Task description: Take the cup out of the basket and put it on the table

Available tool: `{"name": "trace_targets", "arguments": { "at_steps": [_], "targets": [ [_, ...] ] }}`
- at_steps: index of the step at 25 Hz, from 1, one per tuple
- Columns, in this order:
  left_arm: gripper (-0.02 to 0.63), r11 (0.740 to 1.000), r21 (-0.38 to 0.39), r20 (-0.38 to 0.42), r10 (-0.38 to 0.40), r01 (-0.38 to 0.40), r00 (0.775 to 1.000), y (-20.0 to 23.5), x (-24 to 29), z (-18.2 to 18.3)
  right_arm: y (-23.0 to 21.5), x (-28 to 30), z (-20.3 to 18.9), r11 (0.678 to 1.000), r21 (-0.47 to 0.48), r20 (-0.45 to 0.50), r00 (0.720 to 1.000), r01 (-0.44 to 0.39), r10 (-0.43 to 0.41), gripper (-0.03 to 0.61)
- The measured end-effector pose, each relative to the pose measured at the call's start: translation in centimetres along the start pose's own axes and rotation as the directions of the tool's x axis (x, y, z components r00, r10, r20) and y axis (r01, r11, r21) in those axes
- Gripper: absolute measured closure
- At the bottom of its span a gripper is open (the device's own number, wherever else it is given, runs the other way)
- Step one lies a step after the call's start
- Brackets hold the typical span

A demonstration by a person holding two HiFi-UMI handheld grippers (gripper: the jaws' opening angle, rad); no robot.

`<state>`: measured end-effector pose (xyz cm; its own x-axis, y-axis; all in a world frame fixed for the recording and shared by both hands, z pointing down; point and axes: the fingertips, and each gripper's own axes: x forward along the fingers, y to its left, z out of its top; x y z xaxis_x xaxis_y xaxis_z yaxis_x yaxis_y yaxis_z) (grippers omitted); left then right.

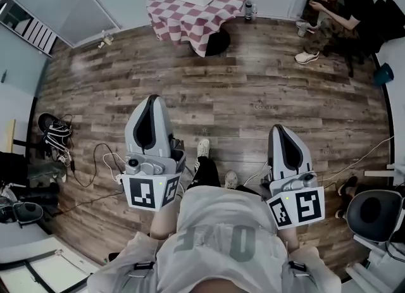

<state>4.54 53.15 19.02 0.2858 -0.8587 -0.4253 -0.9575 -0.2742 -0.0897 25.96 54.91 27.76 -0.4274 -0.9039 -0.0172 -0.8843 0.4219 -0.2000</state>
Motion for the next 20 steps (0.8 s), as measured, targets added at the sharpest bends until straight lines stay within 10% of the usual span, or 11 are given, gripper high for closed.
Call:
{"name": "trace_targets", "arguments": {
  "at_steps": [20],
  "targets": [
    [0.609,0.998,-0.062,0.009,-0.011,0.012,1.000,9.1,8.8,-6.8,0.0,11.6,-0.3,0.996,-0.045,-0.013,0.996,0.082,-0.083,0.571]
  ]
}}
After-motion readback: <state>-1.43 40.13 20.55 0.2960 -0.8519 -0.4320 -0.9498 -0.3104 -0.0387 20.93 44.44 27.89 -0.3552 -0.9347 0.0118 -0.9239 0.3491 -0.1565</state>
